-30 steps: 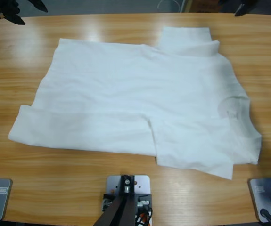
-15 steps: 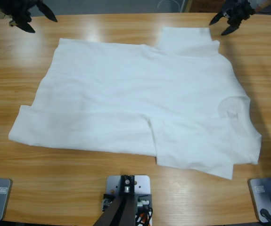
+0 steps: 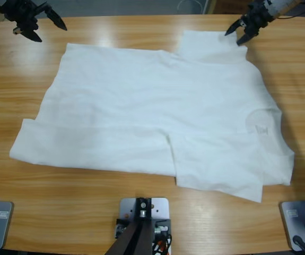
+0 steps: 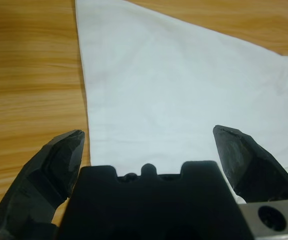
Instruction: Fold clothes
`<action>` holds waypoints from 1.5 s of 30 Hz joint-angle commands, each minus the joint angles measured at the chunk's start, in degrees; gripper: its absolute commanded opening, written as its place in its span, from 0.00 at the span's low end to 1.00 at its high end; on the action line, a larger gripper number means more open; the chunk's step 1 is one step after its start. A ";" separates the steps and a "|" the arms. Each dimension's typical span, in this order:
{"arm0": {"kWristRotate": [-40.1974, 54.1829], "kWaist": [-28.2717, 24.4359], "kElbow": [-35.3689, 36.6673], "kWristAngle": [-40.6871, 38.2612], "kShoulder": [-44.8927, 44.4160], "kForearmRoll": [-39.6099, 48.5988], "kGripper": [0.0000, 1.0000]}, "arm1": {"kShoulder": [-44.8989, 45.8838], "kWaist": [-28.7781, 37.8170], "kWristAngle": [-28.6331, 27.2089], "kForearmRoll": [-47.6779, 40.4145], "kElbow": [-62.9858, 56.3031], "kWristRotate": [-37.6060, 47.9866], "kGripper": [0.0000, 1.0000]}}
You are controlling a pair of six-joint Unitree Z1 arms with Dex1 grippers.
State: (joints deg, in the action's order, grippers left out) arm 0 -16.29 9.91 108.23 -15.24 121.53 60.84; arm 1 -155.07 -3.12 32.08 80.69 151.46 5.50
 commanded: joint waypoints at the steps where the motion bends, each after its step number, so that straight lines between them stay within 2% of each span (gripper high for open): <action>1: 0.47 0.27 0.32 -0.85 3.63 2.33 1.00 | -7.60 1.97 -3.19 1.37 7.04 -1.19 0.30; 4: 0.56 0.11 0.32 -0.85 3.66 2.93 1.00 | -8.16 1.97 -3.90 1.90 8.37 -2.16 0.01; 5: 0.56 0.05 0.32 -0.85 3.71 2.95 1.00 | -8.29 1.97 -4.32 2.12 8.62 -2.81 0.00; 14: 0.63 -0.72 1.57 -0.85 6.58 2.88 1.00 | -8.95 1.95 -3.84 2.67 9.48 -5.75 0.00; 18: 6.62 -3.41 8.77 -2.81 12.93 2.88 1.00 | -8.71 1.97 -3.69 3.00 9.11 -5.97 0.00; 22: 7.15 -5.24 17.35 -4.20 19.45 2.88 1.00 | -8.32 1.97 -3.86 3.41 9.13 -6.03 0.00; 25: 6.94 -4.27 21.27 -6.15 22.70 2.88 1.00 | -8.16 1.97 -3.95 3.53 9.38 -6.10 0.00; 28: 2.81 -3.15 22.70 -6.42 25.41 2.91 0.99 | -8.44 1.95 -3.86 3.78 10.06 -6.12 0.00; 31: 1.26 -2.60 27.07 -6.94 27.99 5.58 0.97 | -8.53 1.52 -3.86 3.95 10.17 -6.27 0.00; 38: 1.66 -1.84 35.39 4.18 32.19 10.96 0.98 | -8.25 1.09 -4.00 4.30 10.61 -6.61 0.00; 45: 1.79 0.53 38.67 12.80 34.70 13.63 0.98 | -8.76 0.37 -4.21 4.50 11.38 -6.64 0.00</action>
State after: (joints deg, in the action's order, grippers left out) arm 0 -14.47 8.13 144.45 -8.87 149.88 71.84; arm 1 -156.16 -1.92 28.81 84.14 152.47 -0.31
